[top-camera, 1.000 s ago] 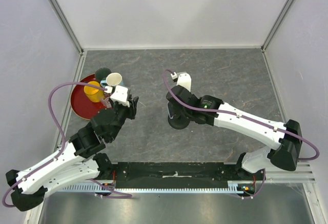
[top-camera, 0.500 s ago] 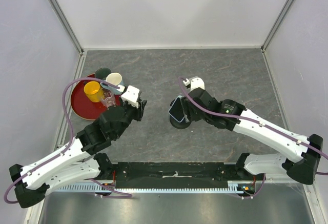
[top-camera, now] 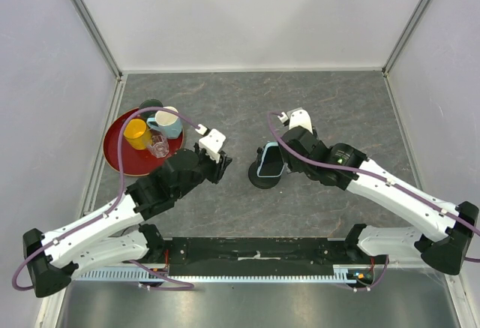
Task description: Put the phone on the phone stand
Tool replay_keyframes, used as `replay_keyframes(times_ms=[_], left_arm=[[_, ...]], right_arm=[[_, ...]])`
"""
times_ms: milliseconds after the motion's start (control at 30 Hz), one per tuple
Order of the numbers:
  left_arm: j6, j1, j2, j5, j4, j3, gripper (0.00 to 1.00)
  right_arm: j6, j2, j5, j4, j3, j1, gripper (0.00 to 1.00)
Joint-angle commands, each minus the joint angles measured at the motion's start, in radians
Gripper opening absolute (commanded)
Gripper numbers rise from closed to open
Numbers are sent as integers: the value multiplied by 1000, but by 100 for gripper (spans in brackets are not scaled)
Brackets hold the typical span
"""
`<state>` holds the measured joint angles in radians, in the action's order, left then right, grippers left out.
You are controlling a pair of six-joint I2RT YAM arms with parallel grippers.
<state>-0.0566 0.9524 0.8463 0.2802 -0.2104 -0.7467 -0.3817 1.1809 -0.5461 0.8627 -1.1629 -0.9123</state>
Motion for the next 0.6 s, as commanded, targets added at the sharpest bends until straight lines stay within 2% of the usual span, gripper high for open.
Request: replay_keyframes(times_ms=[0,67,167,333,400,567], left_arm=[[-3,-21,-7,-62,19,-48,39],[-5,-26,-10,-67,19,-48,39],[-6,-27,-16,-73,19,-46,39],[-12,-37,-7,-93,19,-48,39],[-14,-40,-3,-105,22,-49,39],[-15,-41,4,-113,17,-48,39]], right_arm=[[-20,-46,32,1,-35,1,64],[-8,-105,168,-74,-11,3,71],[-19,-191,297,-209,69,1,98],[-118,-262,272,-399,186,1,98],[-176,-262,229,-438,213,3,98],[-204,-241,147,-519,235,3,98]])
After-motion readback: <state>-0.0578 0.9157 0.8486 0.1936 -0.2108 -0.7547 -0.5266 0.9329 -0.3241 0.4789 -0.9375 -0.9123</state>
